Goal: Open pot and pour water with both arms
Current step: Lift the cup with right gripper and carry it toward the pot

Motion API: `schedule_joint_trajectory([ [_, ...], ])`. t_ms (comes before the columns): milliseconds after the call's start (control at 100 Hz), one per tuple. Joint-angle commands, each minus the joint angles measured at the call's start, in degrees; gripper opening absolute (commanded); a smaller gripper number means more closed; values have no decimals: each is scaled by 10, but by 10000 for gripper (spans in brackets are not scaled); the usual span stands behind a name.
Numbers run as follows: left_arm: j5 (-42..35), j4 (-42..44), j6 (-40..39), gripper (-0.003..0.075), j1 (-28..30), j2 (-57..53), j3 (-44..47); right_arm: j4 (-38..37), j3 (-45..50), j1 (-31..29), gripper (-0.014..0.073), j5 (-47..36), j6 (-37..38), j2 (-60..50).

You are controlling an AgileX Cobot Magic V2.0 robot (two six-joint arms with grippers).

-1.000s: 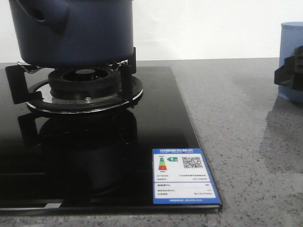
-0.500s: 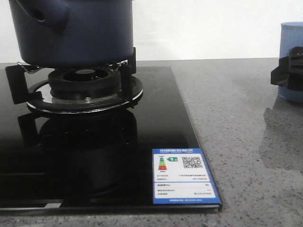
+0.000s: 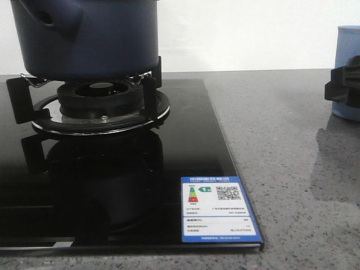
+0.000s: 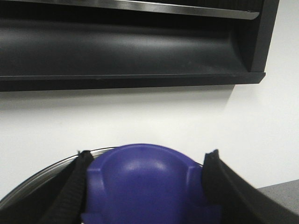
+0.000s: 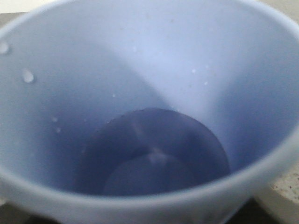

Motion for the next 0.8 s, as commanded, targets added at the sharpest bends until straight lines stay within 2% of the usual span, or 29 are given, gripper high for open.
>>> schedule_joint_trajectory([
  [0,-66,1,2,339,1,-9,-21,-25,-16,-2,352,-41,0,-27],
  [150,-66,1,2,339,1,-9,-21,-89,-20,-2,352,-29,0,-66],
  [390,-66,1,2,339,1,-9,-21,-116,-114,11,352,151,0,-108],
  [790,-66,1,2,339,1,-9,-21,-225,-326,152,352,342,0,-104],
])
